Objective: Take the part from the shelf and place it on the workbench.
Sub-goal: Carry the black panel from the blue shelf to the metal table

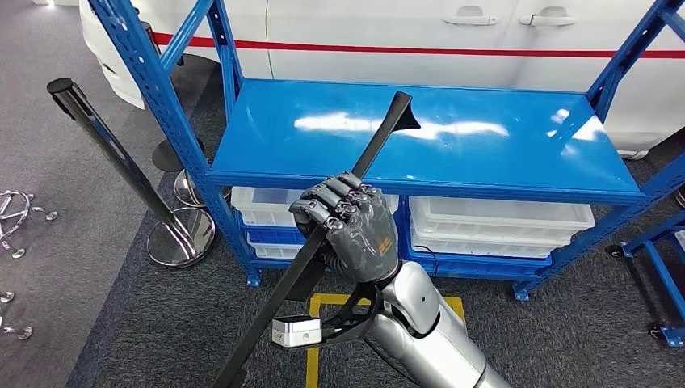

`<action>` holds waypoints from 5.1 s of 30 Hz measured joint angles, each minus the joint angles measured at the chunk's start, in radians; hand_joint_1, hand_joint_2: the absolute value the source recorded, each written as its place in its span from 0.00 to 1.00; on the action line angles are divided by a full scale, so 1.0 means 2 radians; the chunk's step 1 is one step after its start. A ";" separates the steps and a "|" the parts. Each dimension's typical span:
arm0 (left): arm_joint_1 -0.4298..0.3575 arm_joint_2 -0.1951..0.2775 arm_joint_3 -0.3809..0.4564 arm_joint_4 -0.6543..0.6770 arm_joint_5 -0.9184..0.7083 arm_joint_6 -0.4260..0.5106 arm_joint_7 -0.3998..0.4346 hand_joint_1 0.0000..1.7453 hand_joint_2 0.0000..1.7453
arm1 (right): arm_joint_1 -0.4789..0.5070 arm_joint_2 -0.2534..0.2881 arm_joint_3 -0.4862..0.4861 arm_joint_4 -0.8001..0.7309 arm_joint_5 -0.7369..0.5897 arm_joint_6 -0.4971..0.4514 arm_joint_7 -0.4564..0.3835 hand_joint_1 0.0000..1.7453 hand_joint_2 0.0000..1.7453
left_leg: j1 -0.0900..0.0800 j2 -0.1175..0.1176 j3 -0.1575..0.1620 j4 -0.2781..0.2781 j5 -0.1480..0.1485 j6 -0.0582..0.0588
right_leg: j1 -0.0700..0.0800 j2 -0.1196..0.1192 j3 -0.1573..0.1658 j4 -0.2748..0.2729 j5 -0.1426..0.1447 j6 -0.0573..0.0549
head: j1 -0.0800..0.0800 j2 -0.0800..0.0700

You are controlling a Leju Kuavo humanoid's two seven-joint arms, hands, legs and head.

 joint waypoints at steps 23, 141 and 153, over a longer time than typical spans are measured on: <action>-0.005 0.000 -0.004 0.000 0.004 -0.002 0.001 0.00 1.00 | -0.003 0.000 0.007 0.002 0.000 0.000 0.000 1.00 1.00 | 0.003 0.000 0.043 -0.012 -0.026 -0.002 | 0.003 0.001 -0.027 -0.041 0.042 -0.004 | 0.000 0.000; 0.032 0.028 -0.024 0.000 -0.010 -0.006 0.053 0.00 1.00 | 0.013 -0.011 0.001 -0.018 0.001 0.000 -0.005 1.00 1.00 | 0.007 -0.005 0.050 0.001 -0.042 -0.027 | -0.001 -0.001 -0.009 -0.060 0.054 -0.014 | 0.000 0.000; 0.033 0.027 -0.024 0.000 -0.010 -0.006 0.052 0.00 1.00 | 0.012 -0.012 0.002 -0.018 0.001 0.000 -0.001 1.00 1.00 | -0.001 0.000 0.003 0.002 -0.003 -0.003 | 0.001 0.000 0.013 -0.009 -0.004 -0.008 | 0.001 0.000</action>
